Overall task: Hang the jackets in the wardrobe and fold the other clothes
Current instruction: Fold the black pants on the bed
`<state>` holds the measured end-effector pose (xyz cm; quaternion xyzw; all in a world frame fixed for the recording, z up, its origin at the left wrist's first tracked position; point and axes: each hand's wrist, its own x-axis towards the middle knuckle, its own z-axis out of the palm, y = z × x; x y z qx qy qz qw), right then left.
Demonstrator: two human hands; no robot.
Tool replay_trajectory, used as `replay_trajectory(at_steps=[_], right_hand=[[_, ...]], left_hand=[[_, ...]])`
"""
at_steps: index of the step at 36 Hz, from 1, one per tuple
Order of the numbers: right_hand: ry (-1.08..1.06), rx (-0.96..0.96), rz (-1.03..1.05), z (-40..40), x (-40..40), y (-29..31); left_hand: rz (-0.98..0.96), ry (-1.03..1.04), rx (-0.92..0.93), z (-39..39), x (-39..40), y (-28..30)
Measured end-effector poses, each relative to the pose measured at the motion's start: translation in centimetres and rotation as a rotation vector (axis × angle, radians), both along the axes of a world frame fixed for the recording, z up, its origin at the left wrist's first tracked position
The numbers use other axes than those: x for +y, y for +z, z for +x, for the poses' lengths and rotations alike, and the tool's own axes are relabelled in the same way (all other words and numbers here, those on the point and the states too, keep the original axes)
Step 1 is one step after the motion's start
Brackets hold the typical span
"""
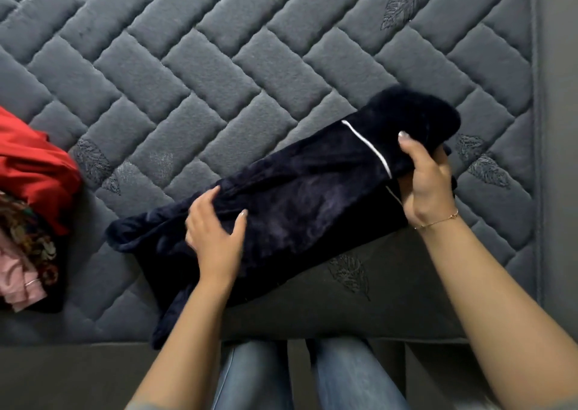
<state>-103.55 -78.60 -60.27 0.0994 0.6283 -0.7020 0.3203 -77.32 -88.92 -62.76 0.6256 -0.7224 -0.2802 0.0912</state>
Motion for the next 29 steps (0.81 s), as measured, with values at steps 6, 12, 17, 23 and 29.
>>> replay_trajectory(at_steps=[6,12,17,23,29], right_hand=[[-0.104,-0.002,0.126,-0.6,0.7,-2.1],[-0.064,-0.161,0.367,0.3,4.1,-5.7],[-0.024,-0.167,0.353,1.7,4.4,-5.4],[0.038,-0.276,0.349,8.3,2.6,-4.6],[0.326,-0.456,0.397,18.4,-0.4,-5.5]], left_hand=[[0.180,-0.392,-0.150,-2.1,-2.3,-3.9],[0.246,-0.562,-0.286,-1.4,-2.5,-7.3],[0.241,-0.601,-0.273,-0.7,-2.5,-7.3],[0.113,-0.663,-0.312,0.9,-1.4,-6.3],[0.048,-0.487,-0.388,8.0,-3.1,-6.1]])
